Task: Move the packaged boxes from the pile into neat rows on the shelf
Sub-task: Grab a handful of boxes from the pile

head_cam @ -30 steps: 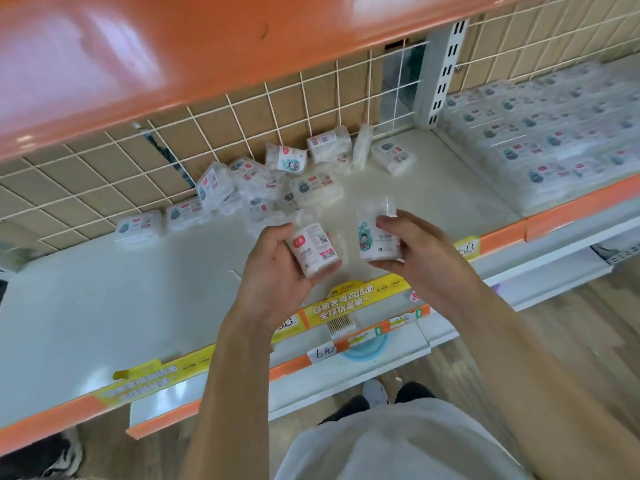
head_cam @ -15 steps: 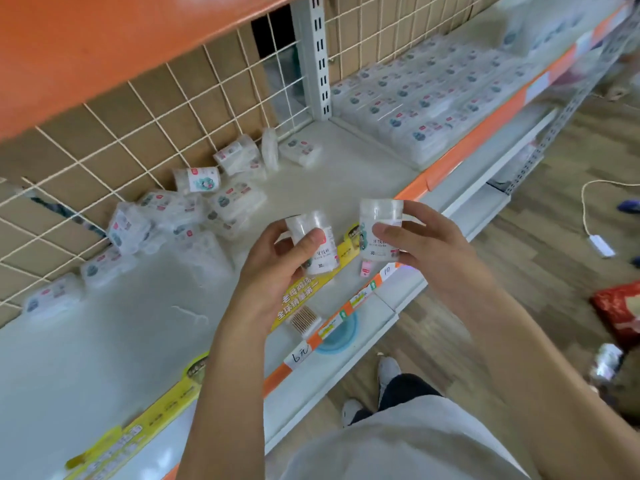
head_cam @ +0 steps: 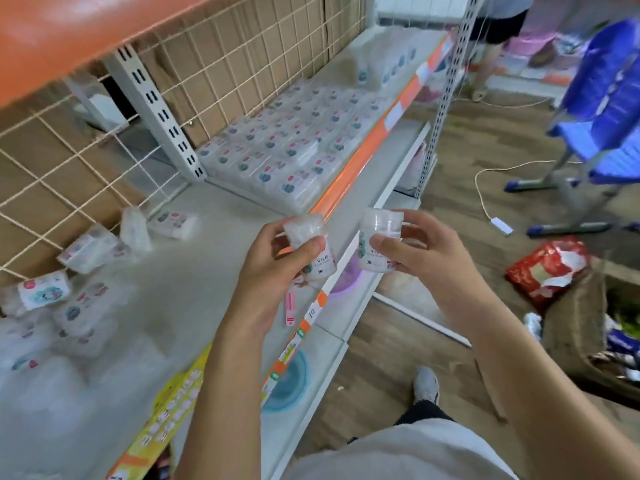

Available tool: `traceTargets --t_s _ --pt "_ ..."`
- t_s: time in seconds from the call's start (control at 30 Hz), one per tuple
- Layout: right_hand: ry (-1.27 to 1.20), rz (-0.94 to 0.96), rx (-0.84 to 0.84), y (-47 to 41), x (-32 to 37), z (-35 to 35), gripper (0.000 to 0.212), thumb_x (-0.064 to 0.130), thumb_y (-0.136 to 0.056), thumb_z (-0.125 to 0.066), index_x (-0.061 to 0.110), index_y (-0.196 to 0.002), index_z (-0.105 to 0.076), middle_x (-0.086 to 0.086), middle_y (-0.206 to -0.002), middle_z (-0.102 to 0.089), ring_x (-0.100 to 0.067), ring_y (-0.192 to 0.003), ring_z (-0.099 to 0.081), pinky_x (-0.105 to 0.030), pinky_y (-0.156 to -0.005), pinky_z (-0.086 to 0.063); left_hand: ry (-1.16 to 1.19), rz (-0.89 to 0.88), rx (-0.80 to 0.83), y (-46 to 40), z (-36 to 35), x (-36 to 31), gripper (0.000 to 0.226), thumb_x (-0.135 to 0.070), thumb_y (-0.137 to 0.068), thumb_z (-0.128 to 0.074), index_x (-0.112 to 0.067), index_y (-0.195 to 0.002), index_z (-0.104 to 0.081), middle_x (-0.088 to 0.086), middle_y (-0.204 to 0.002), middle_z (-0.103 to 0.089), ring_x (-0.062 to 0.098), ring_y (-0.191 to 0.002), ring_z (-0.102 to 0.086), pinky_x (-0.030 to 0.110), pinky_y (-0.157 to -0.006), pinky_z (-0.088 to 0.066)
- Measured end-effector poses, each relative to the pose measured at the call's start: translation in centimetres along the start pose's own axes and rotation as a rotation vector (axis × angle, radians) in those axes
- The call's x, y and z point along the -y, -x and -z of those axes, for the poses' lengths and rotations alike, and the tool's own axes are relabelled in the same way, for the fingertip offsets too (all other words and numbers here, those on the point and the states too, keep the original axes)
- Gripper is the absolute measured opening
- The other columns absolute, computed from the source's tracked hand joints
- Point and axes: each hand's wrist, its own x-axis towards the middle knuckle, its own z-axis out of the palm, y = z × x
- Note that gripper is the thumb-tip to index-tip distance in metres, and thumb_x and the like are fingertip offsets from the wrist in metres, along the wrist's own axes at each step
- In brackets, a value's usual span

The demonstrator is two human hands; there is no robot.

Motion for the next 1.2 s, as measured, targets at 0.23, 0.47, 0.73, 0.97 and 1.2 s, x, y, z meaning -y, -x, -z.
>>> traceTargets --t_s 0.23,0.47,0.73,0.97,1.2 --pt "0.086 0.049 -0.019 -7.8 2.6 9.5 0.041 0.014 -0.079 -0.083 0.020 -0.116 -0.067 -0.003 -0.107 -0.074 -0.019 -0.091 -0.074 -0.036 -0.079 -0.061 -0.047 -0.022 0.013 -7.5 -10.9 0.0 0.052 -0.031 -0.067 -0.085 -0.024 -0.115 -0.066 0.006 -0.110 -0.073 0.025 -0.105 -0.070 0.046 -0.094 -0.056" --pt "0.137 0.052 -0.022 -15.4 5.6 18.0 0.044 0.019 -0.080 -0.082 0.024 -0.120 -0.063 0.004 -0.105 -0.073 -0.010 -0.086 -0.073 -0.023 -0.066 -0.055 -0.083 -0.018 -0.018 -13.7 -19.8 -0.1 0.049 -0.020 -0.076 -0.082 -0.025 -0.120 -0.061 -0.001 -0.112 -0.073 0.018 -0.107 -0.069 0.040 -0.094 -0.056" --pt "0.124 0.048 -0.003 -24.6 6.8 21.8 0.049 0.017 -0.080 -0.083 0.024 -0.123 -0.061 0.003 -0.109 -0.071 -0.005 -0.088 -0.071 -0.018 -0.066 -0.055 -0.127 -0.032 -0.073 -21.0 -24.7 -2.4 0.051 -0.029 -0.070 -0.081 -0.027 -0.117 -0.062 -0.006 -0.110 -0.073 0.010 -0.099 -0.070 0.033 -0.087 -0.056" --pt "0.133 0.104 0.038 -35.3 7.9 22.3 0.050 0.017 -0.079 -0.083 0.031 -0.122 -0.059 0.004 -0.111 -0.068 -0.015 -0.092 -0.072 -0.027 -0.073 -0.058 -0.127 -0.115 -0.133 -31.3 -26.7 -5.2 0.052 -0.029 -0.070 -0.079 -0.034 -0.119 -0.062 -0.006 -0.111 -0.072 0.010 -0.097 -0.069 0.031 -0.082 -0.056" --pt "0.180 0.183 0.110 -44.7 12.1 22.8 0.059 0.015 -0.084 -0.077 0.040 -0.131 -0.052 0.005 -0.113 -0.062 -0.014 -0.095 -0.069 -0.019 -0.064 -0.054 -0.183 -0.175 -0.184 -39.3 -28.1 -9.5 0.049 -0.025 -0.071 -0.075 -0.035 -0.116 -0.062 -0.012 -0.106 -0.072 0.005 -0.094 -0.069 0.026 -0.079 -0.055"
